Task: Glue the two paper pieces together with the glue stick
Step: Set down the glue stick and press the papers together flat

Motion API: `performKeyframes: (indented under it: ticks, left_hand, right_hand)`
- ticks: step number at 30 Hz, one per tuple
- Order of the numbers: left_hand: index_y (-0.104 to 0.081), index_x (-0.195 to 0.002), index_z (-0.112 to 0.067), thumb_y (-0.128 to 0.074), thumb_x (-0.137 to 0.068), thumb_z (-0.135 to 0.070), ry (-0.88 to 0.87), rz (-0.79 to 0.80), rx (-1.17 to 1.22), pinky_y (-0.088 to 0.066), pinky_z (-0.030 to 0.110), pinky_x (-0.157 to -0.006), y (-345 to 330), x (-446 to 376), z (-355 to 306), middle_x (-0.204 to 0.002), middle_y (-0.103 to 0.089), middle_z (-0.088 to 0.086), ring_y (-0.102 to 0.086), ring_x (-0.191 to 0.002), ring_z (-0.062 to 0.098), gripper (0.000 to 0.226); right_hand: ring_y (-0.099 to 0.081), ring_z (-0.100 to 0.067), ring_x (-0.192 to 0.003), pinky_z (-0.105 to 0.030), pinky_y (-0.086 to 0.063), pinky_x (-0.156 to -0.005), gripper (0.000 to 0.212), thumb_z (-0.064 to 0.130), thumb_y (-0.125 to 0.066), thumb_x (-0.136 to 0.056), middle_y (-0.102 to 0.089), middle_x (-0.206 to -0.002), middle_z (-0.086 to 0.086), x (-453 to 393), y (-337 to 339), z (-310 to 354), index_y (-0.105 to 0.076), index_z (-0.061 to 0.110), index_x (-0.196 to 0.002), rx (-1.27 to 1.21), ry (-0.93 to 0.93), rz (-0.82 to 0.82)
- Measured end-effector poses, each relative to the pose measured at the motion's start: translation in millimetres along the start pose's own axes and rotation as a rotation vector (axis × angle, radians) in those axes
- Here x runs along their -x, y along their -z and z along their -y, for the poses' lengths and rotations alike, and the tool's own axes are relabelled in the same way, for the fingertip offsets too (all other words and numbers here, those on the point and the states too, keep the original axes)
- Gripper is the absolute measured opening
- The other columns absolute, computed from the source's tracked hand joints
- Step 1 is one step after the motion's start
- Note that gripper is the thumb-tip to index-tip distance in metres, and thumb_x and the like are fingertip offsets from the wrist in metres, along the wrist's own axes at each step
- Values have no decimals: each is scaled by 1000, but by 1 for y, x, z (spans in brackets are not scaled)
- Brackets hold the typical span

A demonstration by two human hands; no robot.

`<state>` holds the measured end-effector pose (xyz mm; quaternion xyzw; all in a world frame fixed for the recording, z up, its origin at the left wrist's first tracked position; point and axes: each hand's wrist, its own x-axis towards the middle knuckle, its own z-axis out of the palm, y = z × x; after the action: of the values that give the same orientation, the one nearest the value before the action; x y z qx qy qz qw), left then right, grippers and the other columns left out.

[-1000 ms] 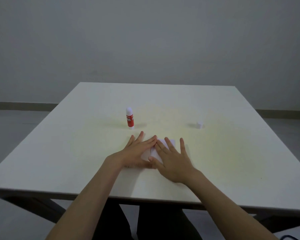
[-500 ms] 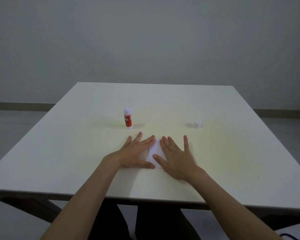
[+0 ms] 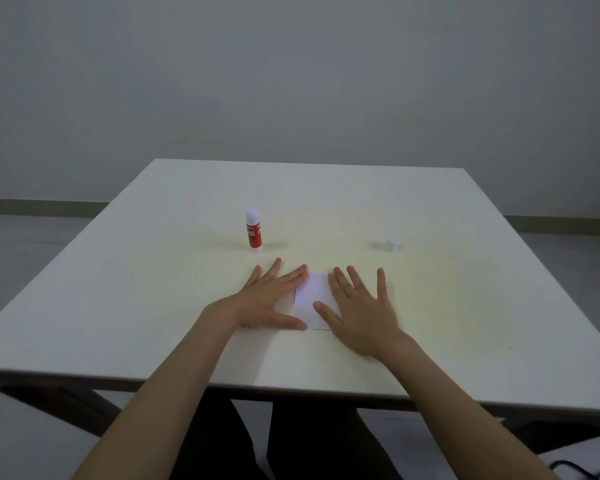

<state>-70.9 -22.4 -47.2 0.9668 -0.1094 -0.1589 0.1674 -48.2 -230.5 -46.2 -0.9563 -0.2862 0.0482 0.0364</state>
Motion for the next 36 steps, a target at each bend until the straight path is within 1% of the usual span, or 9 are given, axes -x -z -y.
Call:
performKeyframes:
  ticks: [7, 11, 14, 21, 25, 28, 31, 33, 36]
  left_hand:
    - [9, -148, -33, -51, -77, -69, -17, -8, 23, 19, 43, -115, -3, 0, 3, -149, 19, -28, 29, -141, 12, 100]
    - [10, -148, -33, -50, -77, -69, -17, -9, 19, 20, 43, -114, -1, 2, 3, -146, 20, -29, 29, -141, 13, 100]
    - [8, -149, -33, -51, -77, -68, -15, -19, 43, 19, 42, -115, -3, 3, 3, -152, 14, -27, 29, -141, 11, 99]
    - [2, -149, -35, -53, -79, -65, -21, -76, 151, 18, 36, -115, -5, 5, 3, -155, 7, -27, 24, -142, 5, 94]
    - [-6, -148, -37, -56, -86, -50, -36, -118, 330, 13, 35, -118, 0, 8, 4, -155, 1, -26, 11, -144, 3, 81]
    - [-35, -141, -38, -59, -89, -36, 8, -345, 697, -17, 30, -116, 5, 12, 4, -152, -28, -19, -23, -141, 1, 58]
    - [-67, -110, -30, -63, -88, -23, 174, -845, 1104, -43, 24, -93, 5, 14, 1, -118, -67, -9, -61, -104, -3, 24]
    - [-67, -106, -24, -64, -86, -21, 367, -1113, 1073, -48, 27, -87, 9, 11, 4, -98, -70, -11, -63, -85, -7, 21]
    - [-57, -121, -17, -69, -82, -23, 504, -1194, 970, -45, 28, -86, 22, -1, 12, -113, -64, -3, -60, -101, 11, 42]
  right_hand:
    - [-1, -21, -147, -51, 19, -110, 83, 66, 6, -85, -12, -158, 5, 79, -9, 13, -17, 18, -149, -25, 140, -73]
    - [21, -13, -144, -49, 28, -108, 80, 68, 6, -81, 17, -152, 16, 80, -3, 11, 4, 25, -149, -34, 145, 30]
    - [23, -2, -141, -44, 28, -111, 76, 69, 1, -80, 16, -150, 27, 78, 1, 0, 5, 33, -148, -281, 138, 166]
    - [-22, 41, -109, -5, -10, -107, 58, 63, -19, -82, -32, -135, 40, 75, 28, -21, -30, 50, -137, -963, -4, 115]
    - [-56, 16, -100, -5, -34, -78, 54, 57, -26, -87, -55, -126, 18, 53, 34, -34, -48, 37, -132, -1062, -149, -90]
    - [-66, -6, -85, -21, -43, -74, 33, 36, -40, -96, -62, -119, 7, 27, 29, -48, -58, 23, -122, -1043, -289, -316]
    - [-66, -7, -68, -17, -45, -66, 23, 24, -49, -94, -67, -108, -1, 2, 25, -57, -63, 17, -111, -1034, -384, -462]
    - [-65, -5, -63, -7, -41, -59, 20, 22, -52, -93, -67, -103, -1, -10, 22, -58, -65, 16, -107, -1018, -404, -500]
    - [-68, -18, -72, -20, -42, -66, 18, 20, -53, -92, -70, -102, -3, -18, 12, -55, -66, 15, -103, -975, -419, -494]
